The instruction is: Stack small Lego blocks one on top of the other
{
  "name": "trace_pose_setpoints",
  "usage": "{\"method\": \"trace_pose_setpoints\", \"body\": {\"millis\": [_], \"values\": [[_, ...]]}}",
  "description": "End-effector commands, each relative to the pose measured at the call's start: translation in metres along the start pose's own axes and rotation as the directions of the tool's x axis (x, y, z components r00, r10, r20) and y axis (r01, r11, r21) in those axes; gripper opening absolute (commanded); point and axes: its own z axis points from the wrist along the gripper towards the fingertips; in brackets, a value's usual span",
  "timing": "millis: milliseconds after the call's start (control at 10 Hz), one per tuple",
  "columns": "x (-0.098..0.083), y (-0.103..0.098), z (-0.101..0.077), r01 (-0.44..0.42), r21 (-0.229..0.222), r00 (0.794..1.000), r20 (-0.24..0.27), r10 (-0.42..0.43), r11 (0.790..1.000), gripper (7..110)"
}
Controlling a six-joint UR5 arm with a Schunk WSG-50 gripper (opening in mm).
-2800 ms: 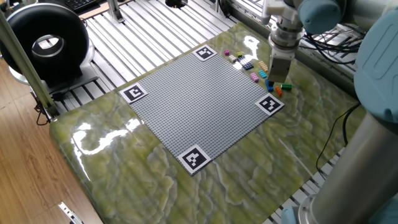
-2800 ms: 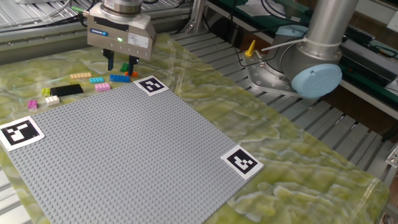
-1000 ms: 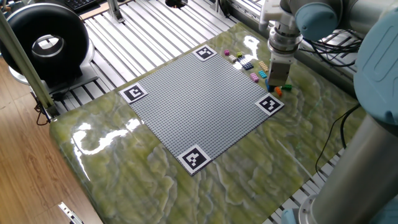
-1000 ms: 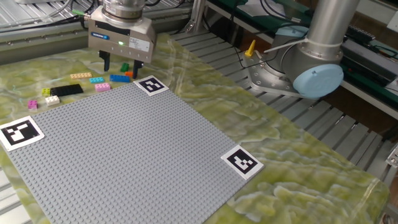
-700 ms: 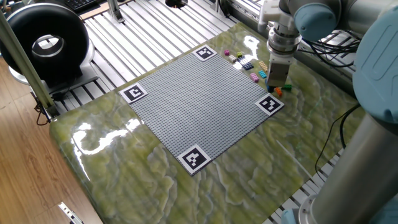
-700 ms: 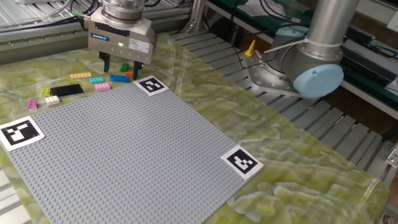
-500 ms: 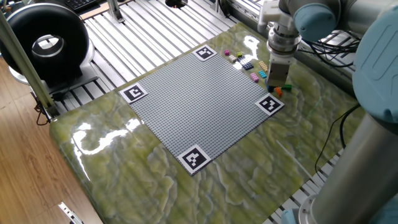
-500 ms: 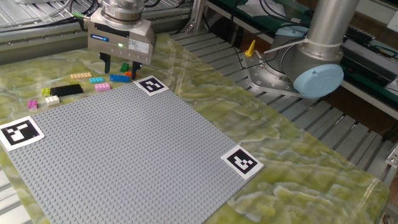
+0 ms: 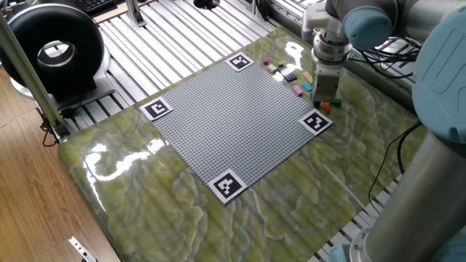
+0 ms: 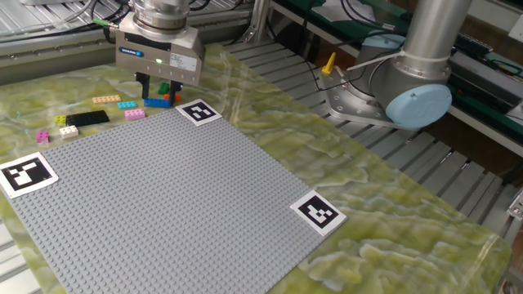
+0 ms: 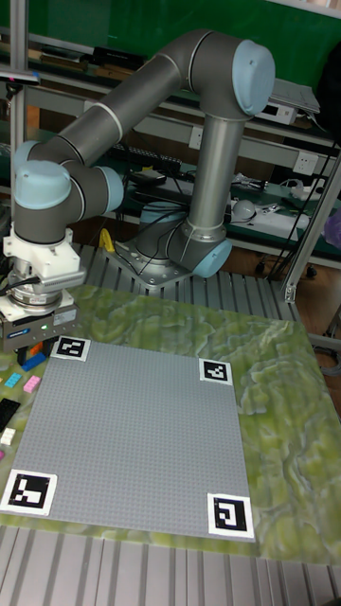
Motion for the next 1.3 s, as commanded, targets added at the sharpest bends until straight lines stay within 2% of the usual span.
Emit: {"method": "trace_pose_setpoints", "body": {"millis": [0, 400, 1200], "values": [[-0.0033, -0.0002, -0.0021, 0.023, 0.001, 1.0, 0.013, -0.023, 1.0, 66], [-0.0063, 0.0018, -0.0022, 0.04, -0.004, 0.999, 0.022, -0.04, 0.999, 66], [-0.003, -0.0014, 0.0029, 0.058, 0.001, 0.998, 0.004, -0.058, 0.998, 66]]}}
